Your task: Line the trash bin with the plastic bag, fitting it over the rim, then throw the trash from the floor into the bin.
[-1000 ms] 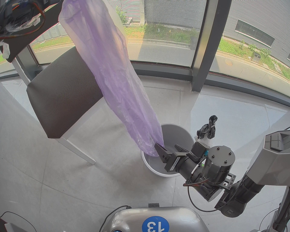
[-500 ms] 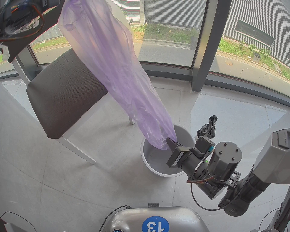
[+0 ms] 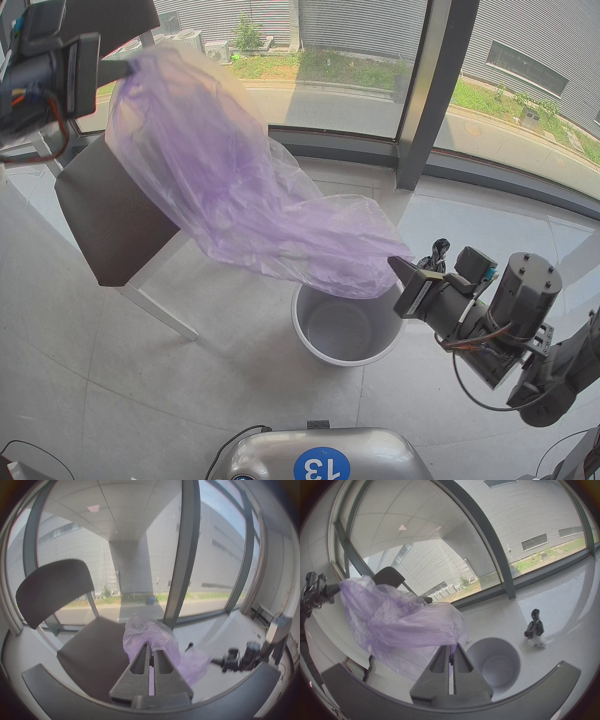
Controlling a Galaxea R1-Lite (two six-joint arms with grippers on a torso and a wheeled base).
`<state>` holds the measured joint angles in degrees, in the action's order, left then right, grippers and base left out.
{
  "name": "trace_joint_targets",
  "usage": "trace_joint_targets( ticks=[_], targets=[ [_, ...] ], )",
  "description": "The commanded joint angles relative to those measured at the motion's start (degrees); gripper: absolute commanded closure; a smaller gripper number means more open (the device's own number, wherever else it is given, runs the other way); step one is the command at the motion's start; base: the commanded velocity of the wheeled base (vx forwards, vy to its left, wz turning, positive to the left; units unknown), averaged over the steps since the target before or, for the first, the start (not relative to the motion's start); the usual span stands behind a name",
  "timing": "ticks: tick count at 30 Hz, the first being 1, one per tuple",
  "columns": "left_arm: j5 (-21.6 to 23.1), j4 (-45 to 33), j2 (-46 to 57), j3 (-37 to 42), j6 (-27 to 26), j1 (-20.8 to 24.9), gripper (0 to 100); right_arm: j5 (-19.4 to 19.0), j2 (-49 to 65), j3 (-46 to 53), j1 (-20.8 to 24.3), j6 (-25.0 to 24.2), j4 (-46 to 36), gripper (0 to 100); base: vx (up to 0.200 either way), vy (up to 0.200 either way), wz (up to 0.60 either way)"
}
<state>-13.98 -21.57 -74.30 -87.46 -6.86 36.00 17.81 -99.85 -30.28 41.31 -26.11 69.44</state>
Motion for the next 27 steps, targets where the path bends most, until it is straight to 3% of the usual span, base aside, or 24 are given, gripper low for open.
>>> trace_joint_targets(
  ticks=[1,7,11,27],
  targets=[
    [4.1,-15.7,2.2,-0.7,0.1,-4.1,100,-0.8,15.8,-0.2,-4.4,1.1,-17.1,100,0.000,0.000,0.00],
    [5.0,-20.6,-0.4,-0.4,-0.1,-4.7,100,-5.6,27.5,-5.6,-4.6,2.3,-42.9,100,0.000,0.000,0.00],
    [5.6,-25.1,-3.0,-1.5,-0.3,-5.0,100,-6.3,31.3,-8.7,-4.6,2.5,-52.9,100,0.000,0.000,0.00],
    [10.4,-19.5,-7.9,2.6,1.6,-3.3,100,-6.5,33.6,-6.3,-5.5,6.6,-58.0,100,0.000,0.000,0.00]
  ],
)
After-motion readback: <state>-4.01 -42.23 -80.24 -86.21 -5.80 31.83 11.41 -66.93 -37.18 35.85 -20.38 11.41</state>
